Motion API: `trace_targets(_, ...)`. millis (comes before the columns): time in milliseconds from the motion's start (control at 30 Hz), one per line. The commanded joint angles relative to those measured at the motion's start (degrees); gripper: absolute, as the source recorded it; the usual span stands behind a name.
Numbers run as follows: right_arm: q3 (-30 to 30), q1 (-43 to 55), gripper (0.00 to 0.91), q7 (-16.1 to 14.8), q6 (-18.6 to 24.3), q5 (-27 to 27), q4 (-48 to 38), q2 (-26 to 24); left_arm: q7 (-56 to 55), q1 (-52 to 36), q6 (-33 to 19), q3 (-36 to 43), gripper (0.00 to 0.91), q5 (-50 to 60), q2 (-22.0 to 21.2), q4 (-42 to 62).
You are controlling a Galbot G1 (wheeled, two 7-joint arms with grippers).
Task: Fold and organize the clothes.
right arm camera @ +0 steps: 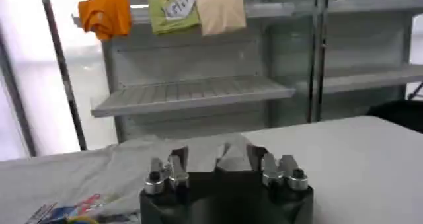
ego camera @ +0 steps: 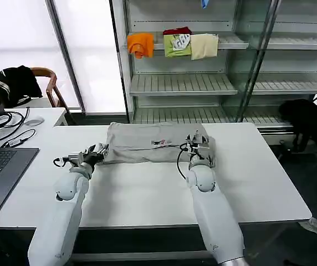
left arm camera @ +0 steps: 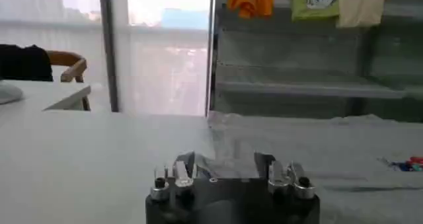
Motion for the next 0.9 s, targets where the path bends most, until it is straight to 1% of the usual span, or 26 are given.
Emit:
trace_targets(33, -0.77, -2.87, 0.907, 3.51, -3.68, 2.42, 7.20, -1.27, -0.90, 3.97, 3.18, -0.03, 0.907, 0.03, 0.59, -8.22)
trace_targets(100, -0.80, -4.95, 0.907, 3.20, -4.69, 1.37, 10.21, -2.86, -1.12, 5.39, 3.25, 0.02, 0.907, 0.34, 0.95, -9.50)
trace_targets(200, -1.29, -8.20, 0.907, 2.35, -5.09, 0.26, 13.94, -5.82, -0.97, 7.88, 2.77, 0.23, 0.907, 0.38, 1.23, -11.91)
trace_targets(300, -1.36, -10.80, 0.907, 1.95, -6.34, 0.27, 16.59, -8.76, -0.83, 9.94, 2.77, 0.02, 0.907, 0.83, 0.99, -13.15)
trace_targets(467, -0.47, -12.66, 0.907, 1.98, -7.69, 0.10, 18.14, -10.83, -1.93, 10.39, 3.41, -0.11, 0.907, 1.35, 1.13, -13.35)
trace_targets(633, -0.41, -14.46, 0.907, 1.26, -9.17, 0.12, 19.29, -13.29, -2.22, 10.76, 3.44, -0.14, 0.907, 2.94, 1.05, -12.08)
trace_targets(900, -0.51, -14.10, 0.907, 0.73, -9.19, -0.50, 17.72, -12.74, -2.00, 9.94, 2.35, -0.55, 0.907, 3.27, 0.79, -9.35)
